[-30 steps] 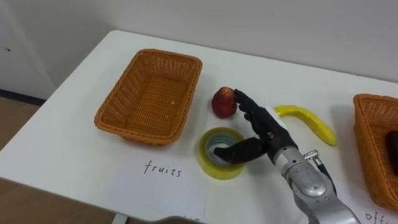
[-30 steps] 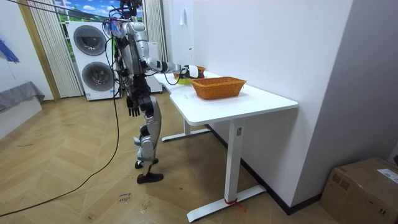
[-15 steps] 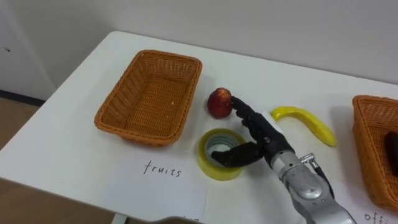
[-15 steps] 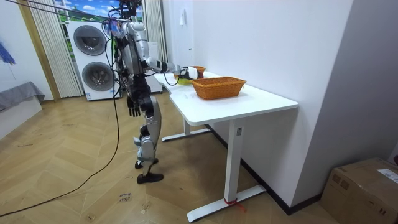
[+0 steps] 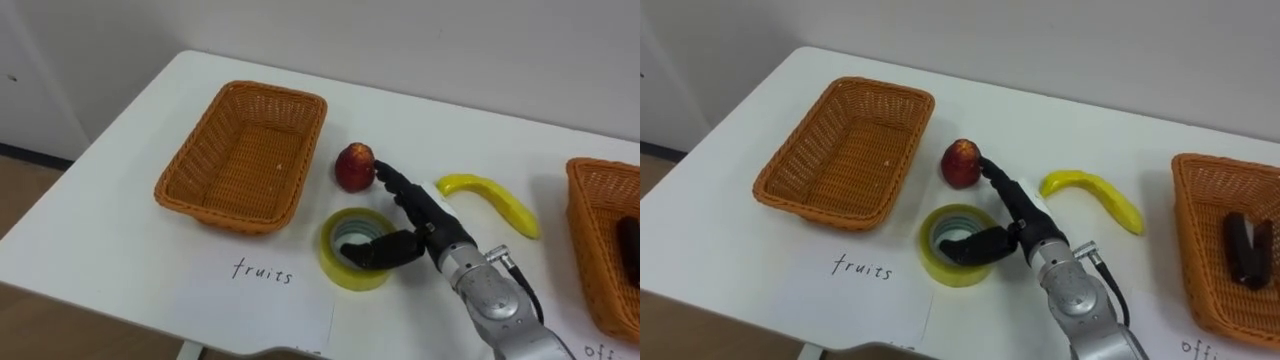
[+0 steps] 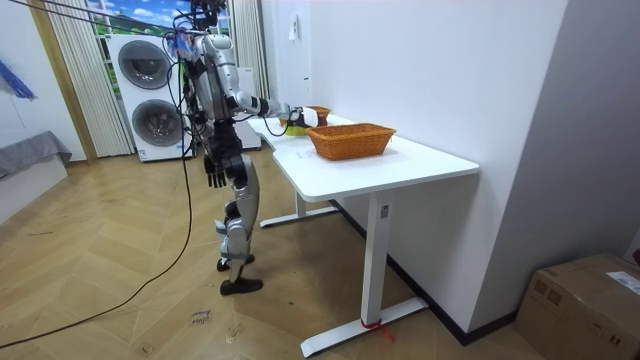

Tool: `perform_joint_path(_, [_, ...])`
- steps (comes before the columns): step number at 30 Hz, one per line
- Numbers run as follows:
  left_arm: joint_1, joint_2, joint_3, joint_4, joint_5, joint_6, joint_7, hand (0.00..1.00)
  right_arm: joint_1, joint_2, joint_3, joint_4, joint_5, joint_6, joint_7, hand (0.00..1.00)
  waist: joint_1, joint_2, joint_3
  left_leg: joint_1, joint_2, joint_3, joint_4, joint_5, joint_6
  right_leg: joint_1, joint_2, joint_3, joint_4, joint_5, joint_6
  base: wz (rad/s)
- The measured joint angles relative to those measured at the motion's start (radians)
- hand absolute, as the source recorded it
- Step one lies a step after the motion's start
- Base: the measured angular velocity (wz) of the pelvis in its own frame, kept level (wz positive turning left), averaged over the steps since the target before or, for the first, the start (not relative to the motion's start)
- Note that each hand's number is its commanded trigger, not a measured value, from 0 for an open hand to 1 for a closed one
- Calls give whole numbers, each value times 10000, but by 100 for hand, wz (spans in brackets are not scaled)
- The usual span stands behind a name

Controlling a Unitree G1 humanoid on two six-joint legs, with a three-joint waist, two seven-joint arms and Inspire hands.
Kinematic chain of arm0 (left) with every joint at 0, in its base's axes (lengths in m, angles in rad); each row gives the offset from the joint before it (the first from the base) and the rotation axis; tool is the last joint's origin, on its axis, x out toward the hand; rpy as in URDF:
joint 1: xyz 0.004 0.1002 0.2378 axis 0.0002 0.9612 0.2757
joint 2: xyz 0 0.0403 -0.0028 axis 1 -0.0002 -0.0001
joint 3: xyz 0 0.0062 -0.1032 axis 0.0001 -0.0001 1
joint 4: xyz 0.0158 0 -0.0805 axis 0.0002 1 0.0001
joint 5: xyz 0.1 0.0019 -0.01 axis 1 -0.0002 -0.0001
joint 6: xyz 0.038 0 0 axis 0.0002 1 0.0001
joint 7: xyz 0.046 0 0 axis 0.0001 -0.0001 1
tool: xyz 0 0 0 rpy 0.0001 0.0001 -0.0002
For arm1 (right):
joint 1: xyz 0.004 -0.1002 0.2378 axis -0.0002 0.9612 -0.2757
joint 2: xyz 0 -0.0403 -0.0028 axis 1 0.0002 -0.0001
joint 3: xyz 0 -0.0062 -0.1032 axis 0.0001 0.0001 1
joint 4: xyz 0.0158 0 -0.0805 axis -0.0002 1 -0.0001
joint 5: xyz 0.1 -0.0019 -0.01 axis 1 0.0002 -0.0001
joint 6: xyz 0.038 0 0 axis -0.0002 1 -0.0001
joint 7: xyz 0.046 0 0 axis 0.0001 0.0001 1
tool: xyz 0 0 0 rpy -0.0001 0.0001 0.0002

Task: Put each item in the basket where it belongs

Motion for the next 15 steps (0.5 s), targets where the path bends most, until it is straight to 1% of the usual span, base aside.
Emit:
perform_joint_path(6, [-10, 2, 1, 88, 3, 2, -83, 0, 0, -28, -243, -51, -211, 29, 471, 0, -65, -3, 1, 10, -2, 4, 8, 0, 5, 1, -9, 17, 23, -8, 14, 0])
perform_joint_path(15, [-50, 3, 5, 313, 3, 3, -207, 0, -1, -53, -491, -58, -216, 85, 808, 0, -164, 17, 6, 31, 7, -10, 4, 0, 5, 6, -14, 9, 57, -8, 14, 0])
